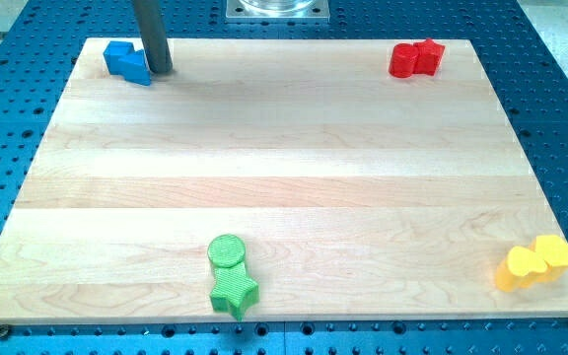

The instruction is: Separate the red blocks

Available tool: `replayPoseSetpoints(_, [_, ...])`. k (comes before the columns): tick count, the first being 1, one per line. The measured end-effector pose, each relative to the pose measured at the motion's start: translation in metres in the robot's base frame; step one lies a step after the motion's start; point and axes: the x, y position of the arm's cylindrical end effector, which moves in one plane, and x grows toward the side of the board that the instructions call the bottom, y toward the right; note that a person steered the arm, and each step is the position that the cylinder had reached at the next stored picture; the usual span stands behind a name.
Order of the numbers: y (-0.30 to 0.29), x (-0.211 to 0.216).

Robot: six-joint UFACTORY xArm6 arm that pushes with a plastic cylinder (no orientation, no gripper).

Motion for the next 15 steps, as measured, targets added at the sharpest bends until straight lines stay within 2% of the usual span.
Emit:
replayPoseSetpoints(2, [0.023, 0.014])
replayPoseSetpoints(3, [0.117, 0.059])
replayPoseSetpoints(5, [0.324, 0.064])
replayPoseSetpoints(6, [0.406, 0.051])
replayPoseSetpoints(7, [0.414, 0.025])
replayPoseSetpoints(8, [0.382, 0.012])
replayPoseSetpoints(9, [0.394, 0.015])
replayPoseSetpoints(10, [0.424, -0.004])
replayPoseSetpoints(11, [0.397, -0.029])
replayPoseSetpoints(12, [0.321, -0.027])
replayPoseSetpoints(13, [0.300, -0.016])
replayPoseSetpoints(14, [0.316, 0.019])
replayPoseSetpoints(15, [0.261, 0.019])
